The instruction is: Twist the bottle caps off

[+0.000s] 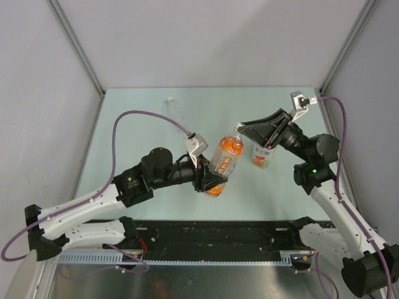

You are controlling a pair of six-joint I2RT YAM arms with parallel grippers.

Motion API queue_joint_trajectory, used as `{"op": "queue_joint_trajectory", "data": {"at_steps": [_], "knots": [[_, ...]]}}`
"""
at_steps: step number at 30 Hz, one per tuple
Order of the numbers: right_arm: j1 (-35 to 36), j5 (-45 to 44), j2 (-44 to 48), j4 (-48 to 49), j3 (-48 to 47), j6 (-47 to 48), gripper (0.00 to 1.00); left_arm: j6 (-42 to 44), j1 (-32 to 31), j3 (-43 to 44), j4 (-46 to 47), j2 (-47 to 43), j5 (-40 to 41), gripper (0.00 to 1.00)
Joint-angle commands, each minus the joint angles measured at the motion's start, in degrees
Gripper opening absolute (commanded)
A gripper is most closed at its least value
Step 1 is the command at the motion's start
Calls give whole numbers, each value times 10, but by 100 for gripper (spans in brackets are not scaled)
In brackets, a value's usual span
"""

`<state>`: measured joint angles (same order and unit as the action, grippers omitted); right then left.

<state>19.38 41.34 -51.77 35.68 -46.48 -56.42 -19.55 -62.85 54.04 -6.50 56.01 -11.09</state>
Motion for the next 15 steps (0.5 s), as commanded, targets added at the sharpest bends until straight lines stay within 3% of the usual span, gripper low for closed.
{"op": "queue_joint_trajectory", "data": {"at_steps": [1,6,8,11,15], "knots": [[-12,-59,3,31,-1,-10,19,29,-20,-14,18,-16,-98,0],[-12,-78,16,6,-1,3,71,25,-19,-23,18,-14,-57,0],[-12,-93,23,-16,-1,8,86,23,-18,-28,16,-16,-38,0],[-13,-126,36,-62,-2,24,98,22,-17,-30,10,-15,-12,0],[-13,-158,41,-126,-18,46,99,22,-17,-26,-13,-10,34,0]]}}
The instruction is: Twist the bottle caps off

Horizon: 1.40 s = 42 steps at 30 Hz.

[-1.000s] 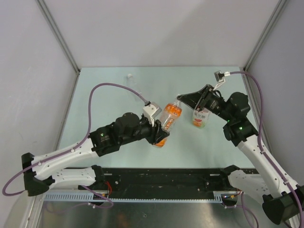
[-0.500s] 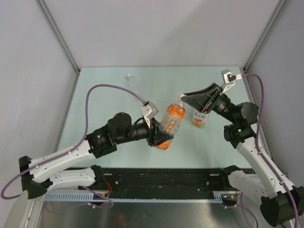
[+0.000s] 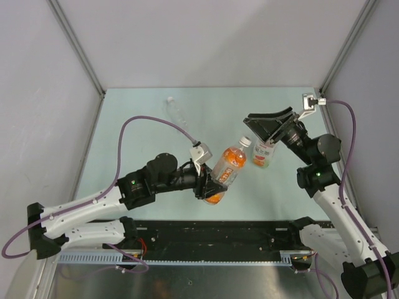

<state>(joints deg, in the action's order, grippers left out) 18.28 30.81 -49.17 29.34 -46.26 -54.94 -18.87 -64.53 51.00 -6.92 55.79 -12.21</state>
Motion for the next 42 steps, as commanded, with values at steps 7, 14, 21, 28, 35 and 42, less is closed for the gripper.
{"op": "queue_joint_trajectory", "data": {"at_steps": [7,14,21,28,35,42], "knots": [[30,-124,-33,-261,-129,92,99,13,0,32,-88,17,206,0],[122,-252,-130,-488,-267,153,99,0,-27,83,-186,68,397,0],[165,-293,-223,-595,-354,162,99,-16,-81,149,-268,138,571,0],[174,-299,-256,-634,-382,168,95,-24,-94,178,-304,171,613,0],[173,-259,-258,-608,-375,156,68,-18,-99,189,-311,182,615,0],[174,-246,-259,-595,-368,150,50,-19,-102,193,-319,189,614,0]]}}
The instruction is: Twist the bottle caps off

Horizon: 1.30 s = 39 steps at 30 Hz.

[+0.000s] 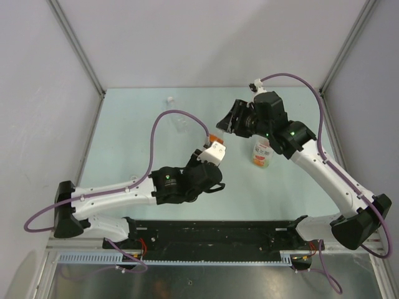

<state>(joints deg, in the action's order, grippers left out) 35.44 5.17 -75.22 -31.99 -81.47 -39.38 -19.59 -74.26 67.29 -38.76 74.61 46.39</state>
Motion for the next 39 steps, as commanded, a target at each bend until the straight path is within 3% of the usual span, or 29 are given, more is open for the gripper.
{"op": "queue_joint_trajectory", "data": {"at_steps": [1,3,5,8,16,23,29,39], "knots": [[2,11,0,20,-15,-5,45,-11,-6,31,-1,2,29,0],[2,13,1,22,-14,-5,30,-10,-6,32,-2,3,29,0],[2,15,2,24,-13,-5,10,-10,-7,33,-3,5,30,0],[2,15,5,28,-9,-1,1,-11,-7,33,-5,7,30,0],[-9,29,52,82,37,14,0,-15,-5,31,-5,19,-5,0],[-98,154,126,239,148,-53,0,-24,19,24,10,1,-89,0],[-150,247,179,403,228,-104,0,20,44,-21,98,-56,-244,0],[-166,331,224,638,288,-151,0,67,49,-55,210,-80,-524,0]]}}
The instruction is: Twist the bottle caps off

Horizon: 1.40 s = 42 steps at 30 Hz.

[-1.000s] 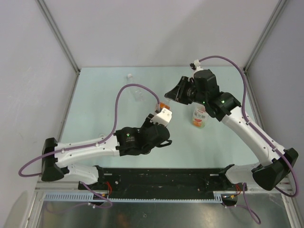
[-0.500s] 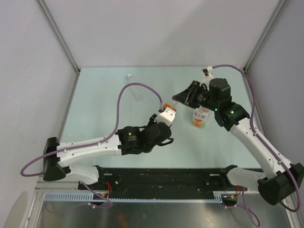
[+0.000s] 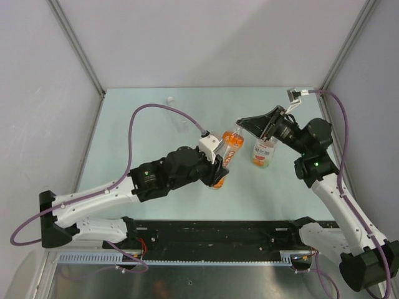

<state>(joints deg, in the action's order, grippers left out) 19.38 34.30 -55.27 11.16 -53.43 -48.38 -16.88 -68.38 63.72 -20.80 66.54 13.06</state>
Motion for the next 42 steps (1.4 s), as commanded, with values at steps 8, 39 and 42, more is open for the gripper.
{"op": "queue_joint_trajectory", "data": {"at_steps": [8,39,42], "knots": [[-29,85,10,401,53,-160,0,51,-10,-33,53,-5,-266,0],[-21,-41,9,12,-30,-33,99,-5,-3,-56,-21,-59,68,0],[19,-110,-11,-113,-95,20,99,-14,-3,-37,-53,-39,119,0]]}}
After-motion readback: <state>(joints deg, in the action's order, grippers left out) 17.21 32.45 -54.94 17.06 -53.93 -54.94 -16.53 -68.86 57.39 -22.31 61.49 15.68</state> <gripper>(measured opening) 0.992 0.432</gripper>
